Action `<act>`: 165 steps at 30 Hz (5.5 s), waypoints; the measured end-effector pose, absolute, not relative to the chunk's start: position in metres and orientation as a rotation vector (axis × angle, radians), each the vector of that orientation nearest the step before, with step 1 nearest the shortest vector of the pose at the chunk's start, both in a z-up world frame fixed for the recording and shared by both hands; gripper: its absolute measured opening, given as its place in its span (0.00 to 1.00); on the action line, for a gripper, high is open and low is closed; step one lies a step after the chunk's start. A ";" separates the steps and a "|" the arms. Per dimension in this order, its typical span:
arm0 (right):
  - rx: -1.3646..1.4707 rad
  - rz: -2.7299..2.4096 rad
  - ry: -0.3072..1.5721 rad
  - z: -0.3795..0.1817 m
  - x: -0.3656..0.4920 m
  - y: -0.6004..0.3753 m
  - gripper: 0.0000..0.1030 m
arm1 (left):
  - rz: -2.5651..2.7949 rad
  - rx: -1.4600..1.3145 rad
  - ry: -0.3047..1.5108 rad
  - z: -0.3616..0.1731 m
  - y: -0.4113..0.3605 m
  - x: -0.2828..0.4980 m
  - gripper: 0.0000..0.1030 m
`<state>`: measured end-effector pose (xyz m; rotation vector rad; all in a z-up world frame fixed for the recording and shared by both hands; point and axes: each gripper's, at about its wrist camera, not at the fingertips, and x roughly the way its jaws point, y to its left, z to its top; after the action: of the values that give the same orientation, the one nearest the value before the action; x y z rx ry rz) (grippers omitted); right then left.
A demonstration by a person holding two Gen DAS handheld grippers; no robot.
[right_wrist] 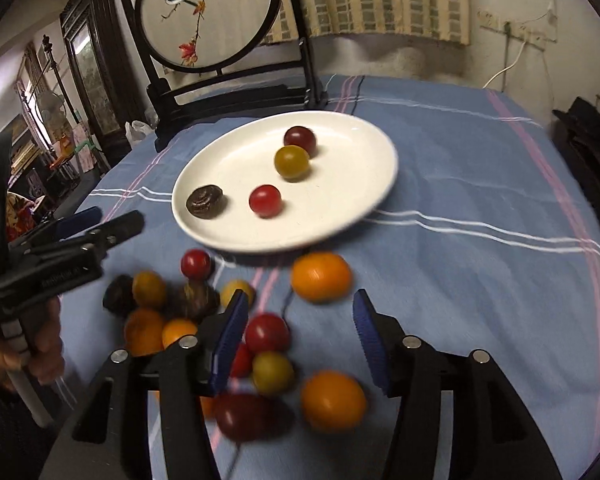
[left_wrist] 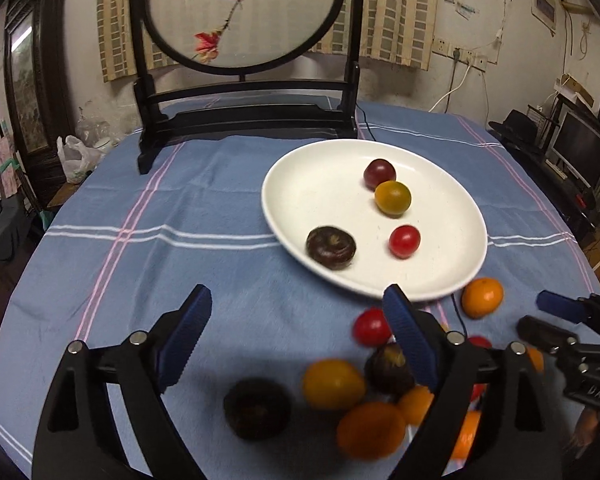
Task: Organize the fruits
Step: 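Place dark brown fruit with left tool while right tool places orange on plate, then place mandarin with left tool while right tool places dark red plum on plate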
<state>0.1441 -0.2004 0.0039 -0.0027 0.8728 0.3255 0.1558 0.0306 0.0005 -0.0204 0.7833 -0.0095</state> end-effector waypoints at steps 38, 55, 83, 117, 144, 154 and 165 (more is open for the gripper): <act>-0.067 0.190 1.001 -0.043 0.125 -0.207 0.51 | 0.011 -0.053 0.909 -0.049 0.074 0.093 0.90; 0.028 0.281 0.953 -0.045 0.114 -0.221 0.38 | 0.072 -0.012 0.946 -0.061 0.069 0.112 0.88; -0.003 0.327 0.781 0.023 0.110 -0.198 0.38 | -0.143 0.057 0.690 0.050 0.010 0.125 0.42; -0.095 0.309 0.813 0.010 0.156 -0.184 0.53 | -0.087 0.013 0.795 0.003 0.011 0.166 0.84; -0.352 0.355 0.942 -0.042 0.080 -0.145 0.51 | -0.090 -0.018 0.841 -0.032 0.061 0.081 0.85; -0.319 0.412 0.918 -0.042 0.078 -0.147 0.38 | -0.090 -0.023 0.894 -0.046 0.057 0.075 0.85; -0.178 0.413 0.899 -0.033 0.073 -0.171 0.38 | -0.147 0.044 0.941 -0.059 0.019 0.078 0.78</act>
<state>0.0733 -0.1713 -0.0334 -0.1780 0.8995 0.4125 0.0775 0.0192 -0.0586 0.0440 0.9405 -0.1469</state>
